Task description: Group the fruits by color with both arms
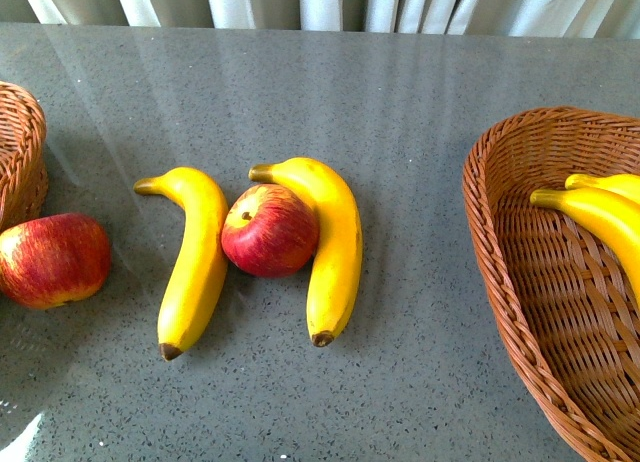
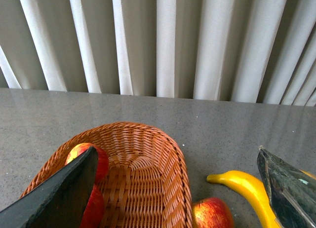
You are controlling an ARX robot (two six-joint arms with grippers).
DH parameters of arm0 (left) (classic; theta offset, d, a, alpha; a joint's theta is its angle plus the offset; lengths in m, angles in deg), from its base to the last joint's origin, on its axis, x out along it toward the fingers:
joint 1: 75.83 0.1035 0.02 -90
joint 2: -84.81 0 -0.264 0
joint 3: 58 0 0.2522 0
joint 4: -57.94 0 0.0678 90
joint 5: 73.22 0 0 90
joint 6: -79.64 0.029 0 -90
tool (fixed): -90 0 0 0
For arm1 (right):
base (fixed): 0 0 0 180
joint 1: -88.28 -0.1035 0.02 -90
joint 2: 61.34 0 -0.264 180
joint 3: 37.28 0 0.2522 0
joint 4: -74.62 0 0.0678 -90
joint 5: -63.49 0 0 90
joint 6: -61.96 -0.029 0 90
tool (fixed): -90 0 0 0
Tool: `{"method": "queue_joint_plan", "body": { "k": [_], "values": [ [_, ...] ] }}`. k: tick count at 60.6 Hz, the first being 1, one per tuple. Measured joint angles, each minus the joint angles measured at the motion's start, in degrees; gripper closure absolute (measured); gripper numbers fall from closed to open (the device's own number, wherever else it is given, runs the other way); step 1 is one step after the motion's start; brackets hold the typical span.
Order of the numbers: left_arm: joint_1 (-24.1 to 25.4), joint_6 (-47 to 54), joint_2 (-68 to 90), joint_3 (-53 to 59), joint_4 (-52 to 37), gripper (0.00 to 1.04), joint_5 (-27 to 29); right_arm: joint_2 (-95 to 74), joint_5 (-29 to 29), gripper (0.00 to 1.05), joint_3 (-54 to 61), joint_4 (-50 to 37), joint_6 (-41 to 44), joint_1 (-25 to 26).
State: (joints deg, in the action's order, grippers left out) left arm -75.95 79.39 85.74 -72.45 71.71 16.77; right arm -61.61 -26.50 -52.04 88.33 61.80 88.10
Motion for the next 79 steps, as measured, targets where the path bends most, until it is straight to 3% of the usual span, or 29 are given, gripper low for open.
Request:
{"method": "queue_joint_plan", "body": {
  "k": [67,73,79],
  "values": [
    [0.0,0.0,0.0,0.0,0.0,0.09,0.0,0.0,-0.02,0.09,0.0,0.0,0.02,0.0],
    [-1.22,-4.83,8.79,-6.19,12.94,0.09,-1.79,0.0,-0.02,0.09,0.0,0.0,0.02,0.0],
    [-4.31,-6.93,20.83,-11.43,11.98,0.09,0.31,0.0,0.0,0.09,0.0,0.0,0.02,0.0]
  ]
}}
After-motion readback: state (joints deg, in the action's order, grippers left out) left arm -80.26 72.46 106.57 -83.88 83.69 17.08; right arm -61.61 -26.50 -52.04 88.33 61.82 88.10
